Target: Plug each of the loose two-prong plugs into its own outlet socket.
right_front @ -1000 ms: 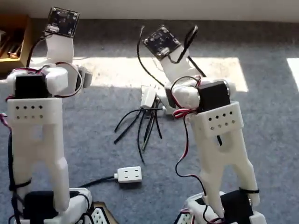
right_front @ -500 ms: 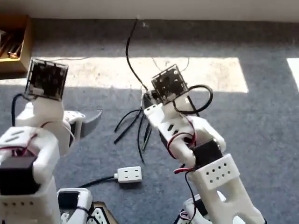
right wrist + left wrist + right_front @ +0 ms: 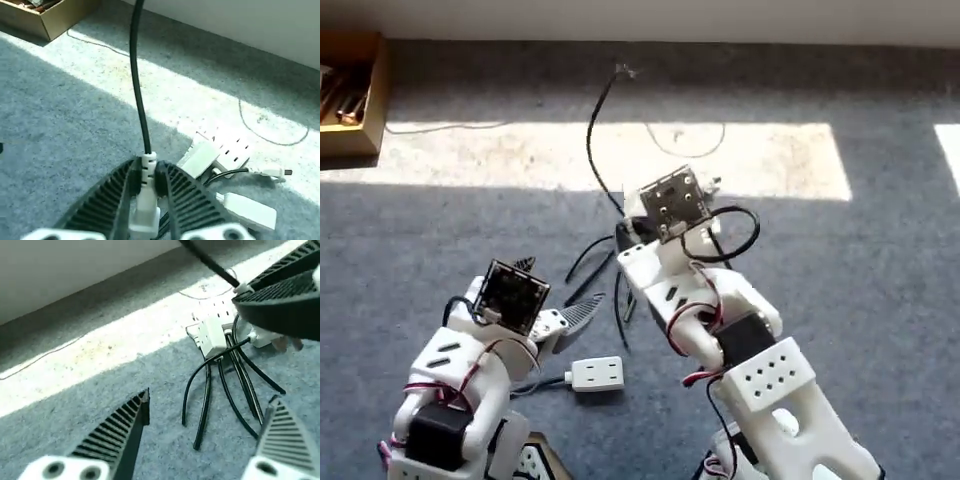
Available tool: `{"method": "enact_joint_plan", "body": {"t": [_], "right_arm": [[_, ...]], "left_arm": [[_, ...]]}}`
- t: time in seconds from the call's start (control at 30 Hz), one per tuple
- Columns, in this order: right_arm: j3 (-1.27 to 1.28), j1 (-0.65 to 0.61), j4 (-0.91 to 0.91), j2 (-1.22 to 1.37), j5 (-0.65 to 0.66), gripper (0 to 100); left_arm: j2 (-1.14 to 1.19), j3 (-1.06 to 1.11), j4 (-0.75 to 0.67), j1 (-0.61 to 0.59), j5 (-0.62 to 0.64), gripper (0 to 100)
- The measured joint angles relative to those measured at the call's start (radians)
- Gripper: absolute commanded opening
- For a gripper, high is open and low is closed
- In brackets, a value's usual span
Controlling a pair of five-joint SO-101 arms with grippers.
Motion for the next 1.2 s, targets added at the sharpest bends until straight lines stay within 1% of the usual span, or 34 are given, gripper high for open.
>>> {"method": "enact_joint_plan", "body": {"t": [0.1,0.23,0.37,0.5,0.57,0.67,0.83,1.03,1.2], "right_arm": [[0.038,-0.075,-0.017,0.000,-0.002,0.5],[0.040,-0.087,-0.018,0.000,-0.005,0.5],[0.040,-0.087,-0.018,0.000,-0.041,0.5],[0.040,-0.091,-0.018,0.000,-0.075,0.5],[0.040,-0.112,-0.018,0.000,-0.083,0.5],[0.040,-0.130,-0.017,0.000,-0.097,0.5],[0.040,-0.117,-0.017,0.000,-0.097,0.5],[0.040,-0.112,-0.017,0.000,-0.101,0.5],[0.040,-0.110,-0.017,0.000,-0.101,0.5]], "left_arm": [[-0.005,0.087,-0.074,0.015,0.000,36],[-0.005,0.115,-0.101,0.017,0.002,36],[-0.005,0.114,-0.106,0.017,0.083,36],[-0.005,0.097,-0.071,0.017,0.118,36],[-0.005,0.089,-0.058,0.017,0.144,36],[-0.005,0.089,-0.057,0.017,0.161,36],[-0.005,0.089,-0.052,0.021,0.169,36],[-0.014,0.089,-0.052,0.146,0.172,36],[-0.015,0.089,-0.052,0.186,0.172,36]]}}
